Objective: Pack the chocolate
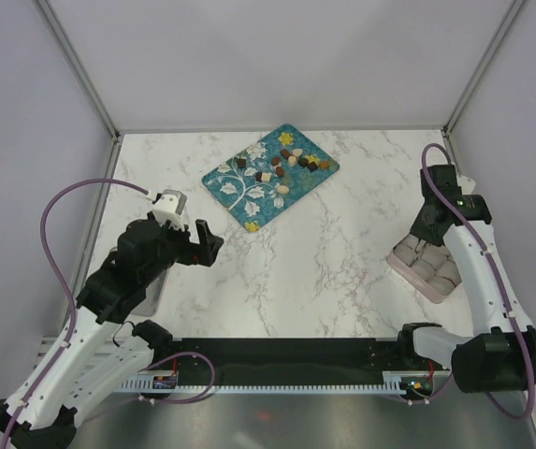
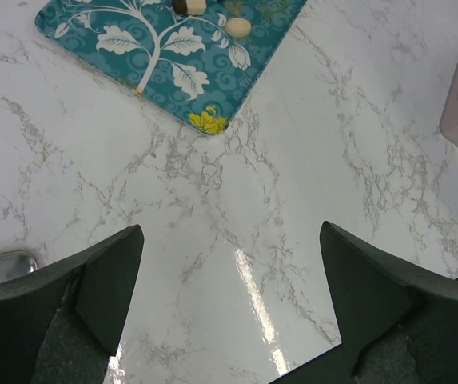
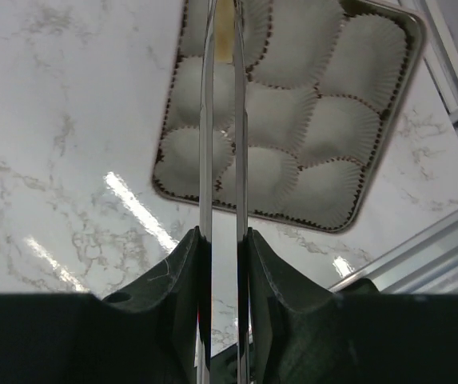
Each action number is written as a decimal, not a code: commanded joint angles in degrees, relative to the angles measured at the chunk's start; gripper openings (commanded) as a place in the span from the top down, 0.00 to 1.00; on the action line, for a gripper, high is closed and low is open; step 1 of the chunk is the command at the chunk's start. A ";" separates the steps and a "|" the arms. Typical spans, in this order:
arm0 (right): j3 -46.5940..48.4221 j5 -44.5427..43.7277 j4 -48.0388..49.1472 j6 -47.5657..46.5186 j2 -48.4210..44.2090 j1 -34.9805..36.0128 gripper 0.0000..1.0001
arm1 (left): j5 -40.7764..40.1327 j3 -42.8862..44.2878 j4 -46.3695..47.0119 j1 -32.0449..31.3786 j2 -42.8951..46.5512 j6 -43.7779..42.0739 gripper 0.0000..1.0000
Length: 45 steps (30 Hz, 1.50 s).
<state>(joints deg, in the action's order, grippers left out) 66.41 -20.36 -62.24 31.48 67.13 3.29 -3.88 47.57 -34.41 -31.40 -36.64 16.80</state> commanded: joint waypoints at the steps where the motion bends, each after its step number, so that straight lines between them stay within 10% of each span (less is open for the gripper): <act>1: -1.46 1.54 -1.40 -3.80 -2.01 -6.18 0.71 | 1.07 0.42 0.31 -0.51 0.52 -1.33 0.00; 45: -9.37 1.29 8.01 -4.42 1.07 -16.12 0.59 | 1.16 0.33 0.22 -1.47 0.43 -1.59 0.00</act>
<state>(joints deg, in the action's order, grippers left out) 57.01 -16.95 -55.99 26.79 68.10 -12.58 -2.83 47.57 -34.41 -32.60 -36.58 16.80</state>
